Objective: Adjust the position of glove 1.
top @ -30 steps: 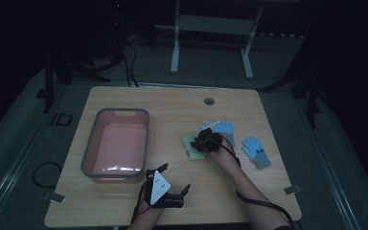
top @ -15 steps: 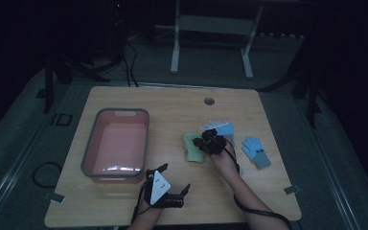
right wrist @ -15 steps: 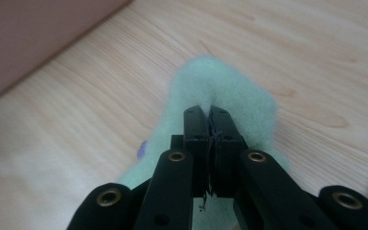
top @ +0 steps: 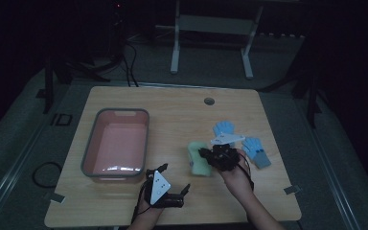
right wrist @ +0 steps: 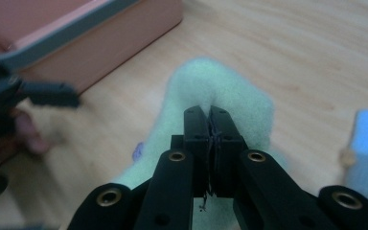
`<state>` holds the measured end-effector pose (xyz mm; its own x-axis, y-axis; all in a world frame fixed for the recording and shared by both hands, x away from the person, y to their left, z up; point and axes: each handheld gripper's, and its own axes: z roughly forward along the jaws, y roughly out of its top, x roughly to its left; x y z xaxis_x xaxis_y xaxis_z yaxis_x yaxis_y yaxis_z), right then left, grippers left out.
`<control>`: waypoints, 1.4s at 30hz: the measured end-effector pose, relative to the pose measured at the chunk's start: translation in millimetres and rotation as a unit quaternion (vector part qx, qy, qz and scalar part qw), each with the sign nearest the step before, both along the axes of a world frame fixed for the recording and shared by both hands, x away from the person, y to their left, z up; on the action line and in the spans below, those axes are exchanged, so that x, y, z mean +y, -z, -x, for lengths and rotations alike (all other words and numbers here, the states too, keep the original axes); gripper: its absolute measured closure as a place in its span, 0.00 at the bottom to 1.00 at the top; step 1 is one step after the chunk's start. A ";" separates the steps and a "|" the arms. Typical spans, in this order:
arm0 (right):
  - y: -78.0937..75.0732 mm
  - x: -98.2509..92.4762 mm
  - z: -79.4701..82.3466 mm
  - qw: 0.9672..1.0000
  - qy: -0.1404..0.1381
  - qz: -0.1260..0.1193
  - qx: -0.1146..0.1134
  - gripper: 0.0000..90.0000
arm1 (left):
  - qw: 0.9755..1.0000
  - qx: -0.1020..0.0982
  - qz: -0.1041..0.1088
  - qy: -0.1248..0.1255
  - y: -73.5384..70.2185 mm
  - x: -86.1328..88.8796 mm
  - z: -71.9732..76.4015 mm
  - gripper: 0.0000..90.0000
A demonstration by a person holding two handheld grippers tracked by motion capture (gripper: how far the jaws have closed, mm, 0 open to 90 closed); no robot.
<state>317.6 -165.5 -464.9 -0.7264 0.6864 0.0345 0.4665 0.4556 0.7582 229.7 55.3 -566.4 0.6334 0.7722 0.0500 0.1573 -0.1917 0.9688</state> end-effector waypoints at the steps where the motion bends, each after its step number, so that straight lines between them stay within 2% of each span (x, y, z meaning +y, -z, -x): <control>1: 7.2 -2.7 8.1 1.000 0.002 0.002 0.006 0.98 | 1.000 -0.003 -0.002 -0.002 0.1 -0.5 0.3 0.01; 5: 29.7 -9.0 15.3 0.999 0.009 -0.003 0.035 0.97 | 1.000 -0.001 -0.001 -0.002 0.1 -0.3 0.3 0.01; 7: 40.7 -9.8 15.4 0.999 0.010 0.002 0.045 0.97 | 1.000 0.001 0.000 -0.002 0.0 -0.2 0.0 0.01; 14: 65.7 -5.8 6.4 0.998 0.011 0.027 0.057 0.96 | 1.000 0.000 -0.002 0.000 0.0 -0.6 0.2 0.01; 16: 68.5 -5.2 5.3 0.998 0.011 0.032 0.057 0.96 | 1.000 0.000 -0.002 0.000 0.0 -0.6 0.1 0.01; 17: 74.4 -4.3 2.9 0.997 0.008 0.041 0.063 0.89 | 1.000 -0.001 -0.003 -0.001 0.0 -0.9 0.2 0.01; 19: 78.2 -4.3 1.8 0.997 0.003 0.042 0.059 0.86 | 1.000 -0.002 -0.004 0.001 0.0 -1.1 0.5 0.01; 24: 78.4 -3.3 2.7 0.998 0.002 0.045 0.052 0.82 | 1.000 -0.001 -0.004 0.000 0.0 -1.0 0.3 0.01; 25: 75.2 -3.0 3.8 0.998 0.000 0.049 0.047 0.75 | 1.000 -0.001 -0.003 0.000 0.0 -0.9 0.3 0.01; 26: 72.5 -3.5 4.7 0.998 -0.002 0.050 0.041 0.73 | 1.000 -0.001 -0.003 0.000 0.0 -0.9 0.3 0.01; 28: 66.1 -6.0 5.0 0.998 -0.004 0.045 0.035 0.70 | 1.000 -0.001 -0.003 0.000 0.0 -1.0 0.2 0.01; 30: 55.7 -11.3 5.2 0.999 -0.005 0.041 0.017 0.69 | 1.000 -0.001 -0.004 0.000 0.0 -1.0 0.2 0.01; 34: 40.9 -27.0 0.0 0.999 -0.006 0.037 -0.005 0.71 | 1.000 -0.002 -0.004 0.000 0.0 -1.0 0.4 0.01; 35: 40.9 -27.0 0.0 0.999 -0.006 0.037 -0.005 0.71 | 1.000 -0.002 -0.004 0.000 0.0 -1.0 0.4 0.01; 37: 36.0 -44.9 -8.1 0.999 -0.004 0.047 -0.006 0.73 | 1.000 -0.002 -0.003 0.000 0.0 -1.0 0.3 0.01; 42: 36.8 -72.8 -17.8 0.999 -0.009 0.052 0.001 0.74 | 1.000 -0.002 -0.002 0.000 0.0 -0.6 0.3 0.01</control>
